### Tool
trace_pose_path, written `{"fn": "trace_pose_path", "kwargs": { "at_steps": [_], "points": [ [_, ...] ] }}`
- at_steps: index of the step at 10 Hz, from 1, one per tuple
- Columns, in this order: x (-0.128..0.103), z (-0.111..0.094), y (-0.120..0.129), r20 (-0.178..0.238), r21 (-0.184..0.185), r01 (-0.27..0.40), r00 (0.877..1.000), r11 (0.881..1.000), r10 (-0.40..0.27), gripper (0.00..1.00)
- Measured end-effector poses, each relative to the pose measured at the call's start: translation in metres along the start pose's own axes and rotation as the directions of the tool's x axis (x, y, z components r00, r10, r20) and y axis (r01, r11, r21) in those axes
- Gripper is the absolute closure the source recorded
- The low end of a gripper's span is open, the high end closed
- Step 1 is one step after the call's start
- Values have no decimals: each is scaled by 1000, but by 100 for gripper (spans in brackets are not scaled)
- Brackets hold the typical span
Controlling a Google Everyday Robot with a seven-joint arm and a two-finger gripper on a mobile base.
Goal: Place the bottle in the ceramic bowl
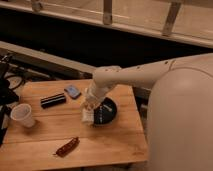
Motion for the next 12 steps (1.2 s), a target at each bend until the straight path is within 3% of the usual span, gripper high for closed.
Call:
{"fn": "trace_pose_path", "kwargs": {
  "at_steps": [2, 4, 6, 12],
  "points": [
    [-24, -20, 9, 45, 29, 22, 999, 999, -23, 100],
    [-57, -52, 16, 118, 69, 30, 992, 997, -38, 100],
    [-71, -72, 5, 114, 66, 19, 993, 998, -26, 100],
    [-41, -46, -23, 106, 106, -53, 993, 993, 41, 100]
  ]
}}
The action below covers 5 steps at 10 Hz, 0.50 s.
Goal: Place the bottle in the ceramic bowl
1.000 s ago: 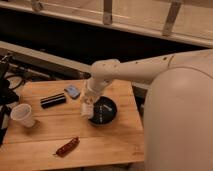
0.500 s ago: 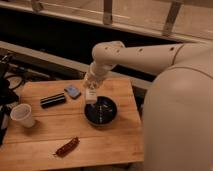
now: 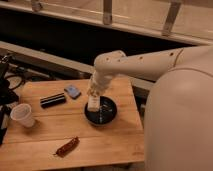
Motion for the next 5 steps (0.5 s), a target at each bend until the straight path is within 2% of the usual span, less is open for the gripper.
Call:
{"fn": "trace_pose_path", "kwargs": {
  "at_steps": [3, 5],
  "points": [
    [11, 2, -12, -5, 12, -28, 1000, 1000, 28, 100],
    [23, 17, -19, -16, 17, -48, 999, 999, 48, 100]
  ]
}}
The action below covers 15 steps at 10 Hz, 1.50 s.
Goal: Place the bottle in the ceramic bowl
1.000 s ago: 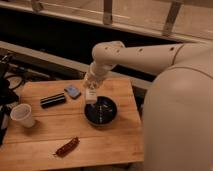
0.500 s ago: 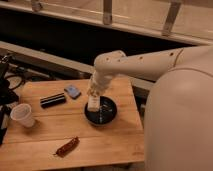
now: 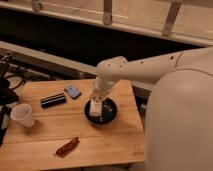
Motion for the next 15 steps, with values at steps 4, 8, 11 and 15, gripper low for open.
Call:
{"fn": "trace_pose_path", "kwargs": {
  "at_steps": [4, 8, 11, 15],
  "points": [
    [3, 8, -1, -14, 7, 10, 1000, 1000, -10, 100],
    [4, 15, -1, -33, 0, 22, 999, 1000, -22, 100],
    [5, 17, 1, -43, -7, 27, 999, 1000, -27, 100],
    [5, 18, 2, -46, -9, 29, 999, 1000, -29, 70]
  ]
}}
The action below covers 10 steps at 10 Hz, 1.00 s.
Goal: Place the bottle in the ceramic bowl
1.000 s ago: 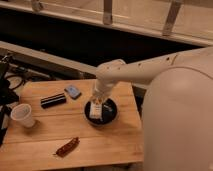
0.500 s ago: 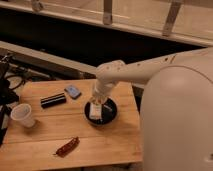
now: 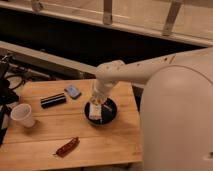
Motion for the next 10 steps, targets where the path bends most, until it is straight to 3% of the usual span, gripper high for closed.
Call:
{"fn": "trace_pose_path", "kwargs": {
  "at_steps": [1, 6, 8, 10],
  "points": [
    [0, 0, 1, -1, -1, 2, 1000, 1000, -2, 62],
    [1, 2, 4, -3, -1, 8, 1000, 1000, -8, 57],
    [1, 2, 6, -4, -1, 12, 1000, 1000, -12, 41],
    [1, 3, 7, -5, -2, 13, 1000, 1000, -13, 40]
  ]
}}
